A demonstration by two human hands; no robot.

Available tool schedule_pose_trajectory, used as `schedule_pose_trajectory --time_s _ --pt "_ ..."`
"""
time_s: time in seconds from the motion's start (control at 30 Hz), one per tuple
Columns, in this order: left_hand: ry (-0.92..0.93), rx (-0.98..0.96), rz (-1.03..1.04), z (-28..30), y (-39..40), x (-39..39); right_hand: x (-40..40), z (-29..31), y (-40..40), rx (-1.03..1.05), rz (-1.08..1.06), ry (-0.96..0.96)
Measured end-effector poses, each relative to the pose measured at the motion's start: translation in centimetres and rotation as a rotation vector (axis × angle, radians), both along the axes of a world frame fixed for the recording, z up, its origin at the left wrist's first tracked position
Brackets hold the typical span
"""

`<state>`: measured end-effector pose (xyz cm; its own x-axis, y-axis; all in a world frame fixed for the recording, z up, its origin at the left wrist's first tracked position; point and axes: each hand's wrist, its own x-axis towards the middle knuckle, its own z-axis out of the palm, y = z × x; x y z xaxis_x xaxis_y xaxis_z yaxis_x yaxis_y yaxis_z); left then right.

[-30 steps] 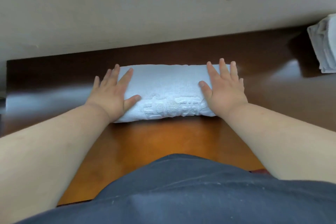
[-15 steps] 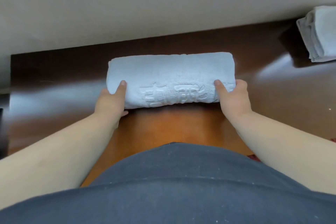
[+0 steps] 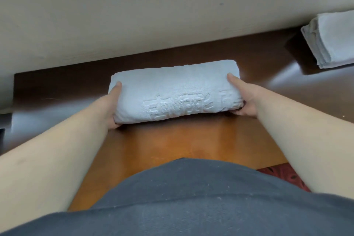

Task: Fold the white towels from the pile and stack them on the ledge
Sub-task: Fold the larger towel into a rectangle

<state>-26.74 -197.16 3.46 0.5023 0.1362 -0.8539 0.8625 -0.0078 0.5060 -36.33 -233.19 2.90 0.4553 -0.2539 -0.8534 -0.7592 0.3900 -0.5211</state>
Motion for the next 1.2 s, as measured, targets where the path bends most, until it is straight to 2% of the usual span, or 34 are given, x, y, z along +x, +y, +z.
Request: schedule_pose_trajectory --time_s 0.23,0.37,0.5,0.57,0.7,0.87,1.03,1.2 --pt "0.200 -0.019 -0.177 1.9 2.2 1.1 0.3 1.7 -0.7 0.081 0.062 0.137" --pt "0.105 -0.102 -0.257 3.3 3.4 -0.7 -3.1 3.0 -0.5 0.099 0.023 0.046" --pt "0.006 -0.298 -0.347 5.0 3.2 -2.7 -7.0 5.9 -0.8 0.096 -0.016 -0.099" --pt "-0.027 -0.300 -0.399 6.2 2.0 -3.7 -9.0 7.5 -1.2 0.081 -0.048 -0.173" --pt "-0.187 -0.181 -0.470 8.0 -2.1 -5.1 -13.2 9.7 -3.4 0.049 -0.111 -0.327" --pt "-0.314 -0.156 -0.533 10.1 -9.4 -7.8 -19.1 11.0 -9.2 -0.008 -0.239 -0.445" --pt "-0.351 -0.175 -0.580 11.8 -19.2 -13.7 -25.8 11.8 -18.6 -0.013 -0.259 -0.545" --pt "-0.338 -0.140 -0.565 11.5 -29.5 -20.6 -31.8 12.9 -28.8 -0.039 -0.278 -0.544"
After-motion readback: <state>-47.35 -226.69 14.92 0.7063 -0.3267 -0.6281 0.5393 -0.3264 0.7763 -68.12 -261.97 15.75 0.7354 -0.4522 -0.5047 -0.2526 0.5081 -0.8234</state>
